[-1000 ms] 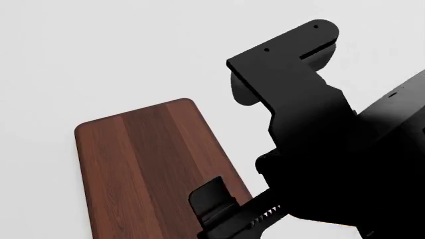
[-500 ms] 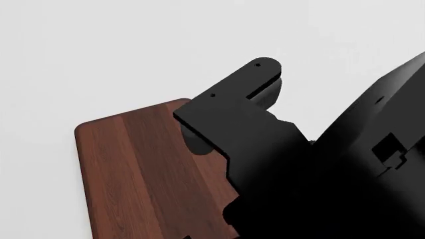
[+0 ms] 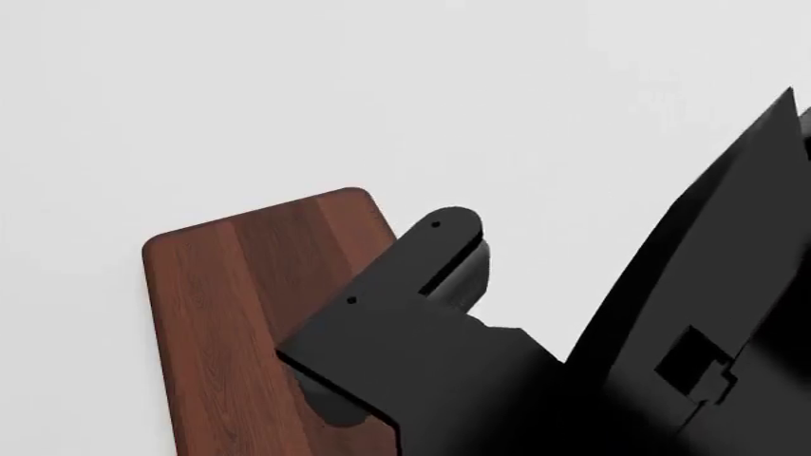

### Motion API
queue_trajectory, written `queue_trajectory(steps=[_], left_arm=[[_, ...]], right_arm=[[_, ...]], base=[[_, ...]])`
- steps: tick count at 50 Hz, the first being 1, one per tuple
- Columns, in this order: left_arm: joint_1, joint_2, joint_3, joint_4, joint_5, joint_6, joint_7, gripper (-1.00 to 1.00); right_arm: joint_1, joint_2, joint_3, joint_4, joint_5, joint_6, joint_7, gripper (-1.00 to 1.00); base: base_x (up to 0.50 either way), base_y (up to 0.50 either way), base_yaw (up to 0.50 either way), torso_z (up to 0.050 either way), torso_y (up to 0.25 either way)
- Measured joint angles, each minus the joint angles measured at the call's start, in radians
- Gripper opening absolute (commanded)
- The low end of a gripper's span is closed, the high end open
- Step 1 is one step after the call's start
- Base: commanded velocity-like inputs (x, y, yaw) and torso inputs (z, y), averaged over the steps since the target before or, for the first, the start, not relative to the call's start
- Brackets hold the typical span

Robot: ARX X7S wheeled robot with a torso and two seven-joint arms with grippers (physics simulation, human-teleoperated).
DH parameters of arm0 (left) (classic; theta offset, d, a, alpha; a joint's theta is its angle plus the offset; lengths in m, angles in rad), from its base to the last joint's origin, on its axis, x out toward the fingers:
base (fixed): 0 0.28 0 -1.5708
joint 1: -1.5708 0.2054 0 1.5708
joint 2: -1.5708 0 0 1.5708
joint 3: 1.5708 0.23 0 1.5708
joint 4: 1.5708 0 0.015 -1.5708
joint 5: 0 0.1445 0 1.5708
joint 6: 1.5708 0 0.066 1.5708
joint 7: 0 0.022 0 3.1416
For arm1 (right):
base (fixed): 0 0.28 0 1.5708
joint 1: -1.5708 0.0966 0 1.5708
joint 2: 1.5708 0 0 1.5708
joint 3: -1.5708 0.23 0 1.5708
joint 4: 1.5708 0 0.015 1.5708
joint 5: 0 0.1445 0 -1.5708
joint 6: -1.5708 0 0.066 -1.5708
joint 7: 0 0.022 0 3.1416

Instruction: Clear the non-vegetable object off the cutting board and place the vegetables onto it.

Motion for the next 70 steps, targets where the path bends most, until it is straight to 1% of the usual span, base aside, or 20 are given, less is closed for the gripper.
queue_trajectory(steps=[9, 25, 33, 49, 70], left_arm=[[0.001, -0.001, -0.003, 0.011, -0.007, -0.008, -0.005, 1.00], [0.003, -0.004, -0.005, 0.007, -0.010, -0.004, -0.008, 1.00], [0.000, -0.004, -0.005, 0.005, -0.011, -0.004, -0.009, 1.00], [0.008, -0.003, -0.002, 0.015, -0.015, -0.006, -0.015, 1.00], [0.014, -0.005, -0.001, 0.035, -0.024, -0.017, -0.027, 1.00]], right_arm=[[0.083, -0.001, -0.093, -0.049, 0.012, -0.013, -0.074, 1.00], [0.108, 0.022, -0.184, -0.089, -0.029, -0.011, -0.138, 1.00], [0.106, 0.049, -0.209, -0.114, -0.042, -0.021, -0.156, 1.00], [0.104, 0.138, -0.246, -0.166, -0.072, -0.050, -0.168, 1.00], [0.112, 0.242, -0.274, -0.182, -0.102, -0.055, -0.168, 1.00]], base=[[0.00, 0.00, 0.00, 0.000, 0.000], [0.00, 0.00, 0.00, 0.000, 0.000], [0.00, 0.00, 0.00, 0.000, 0.000], [0.00, 0.00, 0.00, 0.000, 0.000], [0.00, 0.00, 0.00, 0.000, 0.000]])
